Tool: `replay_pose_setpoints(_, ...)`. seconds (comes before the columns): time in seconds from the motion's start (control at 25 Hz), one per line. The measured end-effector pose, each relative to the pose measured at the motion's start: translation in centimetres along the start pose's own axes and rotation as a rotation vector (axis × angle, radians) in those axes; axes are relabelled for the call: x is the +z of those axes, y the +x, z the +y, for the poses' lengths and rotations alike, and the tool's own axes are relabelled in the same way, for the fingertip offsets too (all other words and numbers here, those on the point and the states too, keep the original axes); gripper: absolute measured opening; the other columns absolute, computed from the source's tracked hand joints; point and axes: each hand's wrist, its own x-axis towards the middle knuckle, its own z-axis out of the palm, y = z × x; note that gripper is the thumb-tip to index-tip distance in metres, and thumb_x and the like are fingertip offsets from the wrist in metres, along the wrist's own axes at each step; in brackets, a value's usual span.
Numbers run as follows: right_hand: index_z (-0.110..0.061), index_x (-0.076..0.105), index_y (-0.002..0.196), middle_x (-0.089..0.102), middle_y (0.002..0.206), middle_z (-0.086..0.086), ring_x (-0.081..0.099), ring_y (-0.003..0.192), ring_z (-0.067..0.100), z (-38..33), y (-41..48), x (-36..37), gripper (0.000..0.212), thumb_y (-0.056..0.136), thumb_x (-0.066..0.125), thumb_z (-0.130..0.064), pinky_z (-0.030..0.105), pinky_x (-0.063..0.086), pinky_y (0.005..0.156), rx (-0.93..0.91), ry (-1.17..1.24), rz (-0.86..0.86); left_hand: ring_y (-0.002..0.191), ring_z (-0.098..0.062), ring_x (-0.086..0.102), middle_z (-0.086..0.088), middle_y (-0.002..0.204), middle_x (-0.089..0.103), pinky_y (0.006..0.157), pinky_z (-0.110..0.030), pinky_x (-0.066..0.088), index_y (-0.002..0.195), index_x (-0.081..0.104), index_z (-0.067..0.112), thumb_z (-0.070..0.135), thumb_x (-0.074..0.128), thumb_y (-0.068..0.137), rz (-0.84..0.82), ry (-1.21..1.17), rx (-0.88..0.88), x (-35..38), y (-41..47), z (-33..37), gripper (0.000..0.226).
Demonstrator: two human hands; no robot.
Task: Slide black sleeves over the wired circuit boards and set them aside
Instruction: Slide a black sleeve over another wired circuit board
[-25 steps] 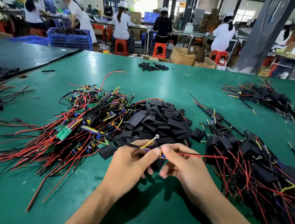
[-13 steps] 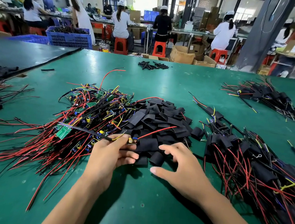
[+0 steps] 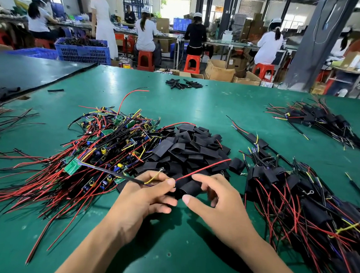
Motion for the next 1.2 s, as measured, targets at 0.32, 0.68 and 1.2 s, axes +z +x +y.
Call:
replay_pose_setpoints(0.32,-0.034,0.074,0.093,0.055,0.092,-0.015,0.058,0.094,0.009,-1.2,-0.5,0.4,0.029,0.067,0.084,-0.038,0.015,0.044,0.077,-0.054,0.196,-0.023,0.069,-0.022,0.068,-0.015,0.087,0.066,0.063,-0.028,0.059,0.093,0.061,0.011,0.02,0.077,0.074,-0.069,0.052,0.016,0.4,-0.5,0.0,0.027)
replay_pose_setpoints(0.68,-0.027,0.074,0.095,0.071,0.09,-0.006,0.073,0.085,0.018,-0.9,-0.3,0.6,0.017,0.079,0.072,-0.02,0.022,0.054,0.078,0.044,0.576,-0.011,0.072,-0.026,0.07,-0.022,0.094,0.071,0.065,-0.029,0.059,0.09,0.059,0.01,0.015,0.075,0.078,-0.054,-0.047,0.019,0.2,-0.3,-0.1,0.021)
replay_pose_setpoints(1.2,-0.03,0.044,0.141,0.074,0.106,0.015,0.072,0.103,0.026,-0.3,0.5,1.2,0.08,0.075,0.086,-0.014,0.038,0.059,0.086,0.257,0.913,-0.019,0.087,-0.032,0.073,-0.032,0.105,0.068,0.075,-0.034,0.06,0.088,0.063,0.01,0.003,0.08,0.075,-0.135,-0.209,-0.014,0.7,-0.7,0.2,0.022)
